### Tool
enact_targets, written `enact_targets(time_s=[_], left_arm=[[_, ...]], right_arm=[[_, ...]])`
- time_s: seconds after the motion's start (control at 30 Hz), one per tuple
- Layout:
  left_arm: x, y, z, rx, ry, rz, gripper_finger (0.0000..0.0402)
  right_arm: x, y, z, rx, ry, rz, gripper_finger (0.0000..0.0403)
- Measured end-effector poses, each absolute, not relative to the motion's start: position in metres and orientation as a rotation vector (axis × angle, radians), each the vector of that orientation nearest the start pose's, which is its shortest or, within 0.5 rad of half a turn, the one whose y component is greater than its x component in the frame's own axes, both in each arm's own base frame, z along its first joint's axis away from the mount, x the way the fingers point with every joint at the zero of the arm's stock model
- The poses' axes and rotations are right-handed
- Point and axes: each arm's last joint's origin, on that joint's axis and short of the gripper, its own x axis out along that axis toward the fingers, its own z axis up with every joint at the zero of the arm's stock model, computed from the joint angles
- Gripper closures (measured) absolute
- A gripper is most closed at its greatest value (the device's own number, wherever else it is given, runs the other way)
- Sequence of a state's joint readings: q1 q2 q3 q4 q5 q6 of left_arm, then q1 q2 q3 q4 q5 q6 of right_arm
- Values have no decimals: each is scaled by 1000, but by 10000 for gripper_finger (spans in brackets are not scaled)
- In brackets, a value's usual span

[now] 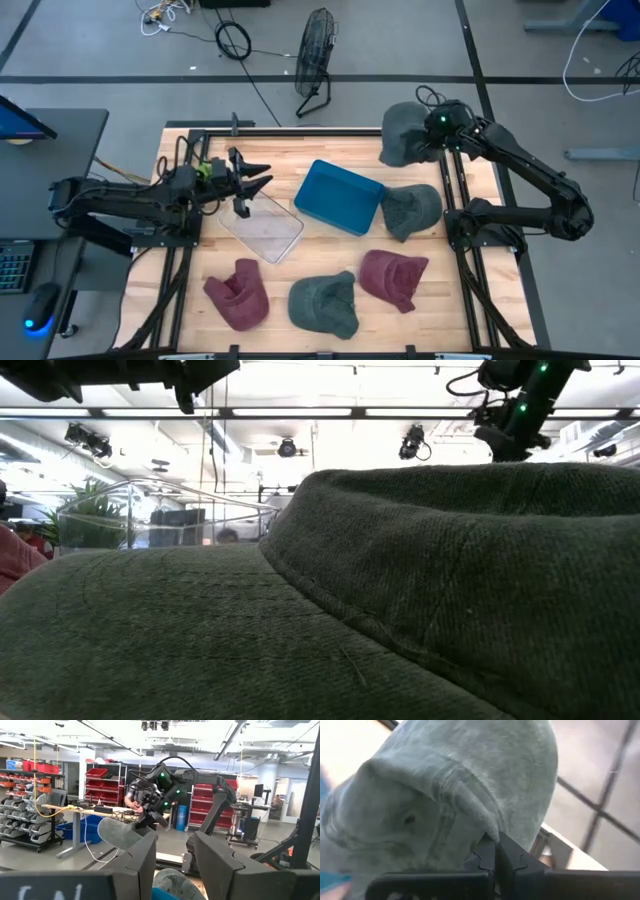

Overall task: Pick & Place hat
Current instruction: Put the top gray cap into the transparent bin

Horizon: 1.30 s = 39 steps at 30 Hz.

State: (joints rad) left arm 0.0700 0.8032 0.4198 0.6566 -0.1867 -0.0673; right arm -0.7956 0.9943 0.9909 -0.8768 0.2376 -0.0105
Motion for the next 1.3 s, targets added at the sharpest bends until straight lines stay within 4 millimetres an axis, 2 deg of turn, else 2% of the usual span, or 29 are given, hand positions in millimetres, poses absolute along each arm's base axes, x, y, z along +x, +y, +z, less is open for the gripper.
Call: enact_targets(time_s=[0.23,0.43,0.53,0.67,0.77,0.9,1.1,1.3], left_arm=[[178,18,284,-83,-286,246,264],[178,18,284,-83,-288,246,264],[178,18,284,-83,-288,246,264],[178,18,284,-83,-288,246,264],[178,18,284,-83,-288,246,264],[178,18,284,-84,-288,245,264],[178,18,284,-84,-288,246,264],[178,18,284,-84,-288,246,264]], right_arm=[[123,-136,311,232,876,-985,403],[126,-135,317,233,844,-937,403],[127,-132,332,203,807,-923,403],[122,-122,366,204,760,-920,403],[116,-116,378,226,775,-943,403],[112,-115,379,211,804,-1008,403],[115,-118,364,215,851,-997,403],[115,-118,362,210,860,-992,403]])
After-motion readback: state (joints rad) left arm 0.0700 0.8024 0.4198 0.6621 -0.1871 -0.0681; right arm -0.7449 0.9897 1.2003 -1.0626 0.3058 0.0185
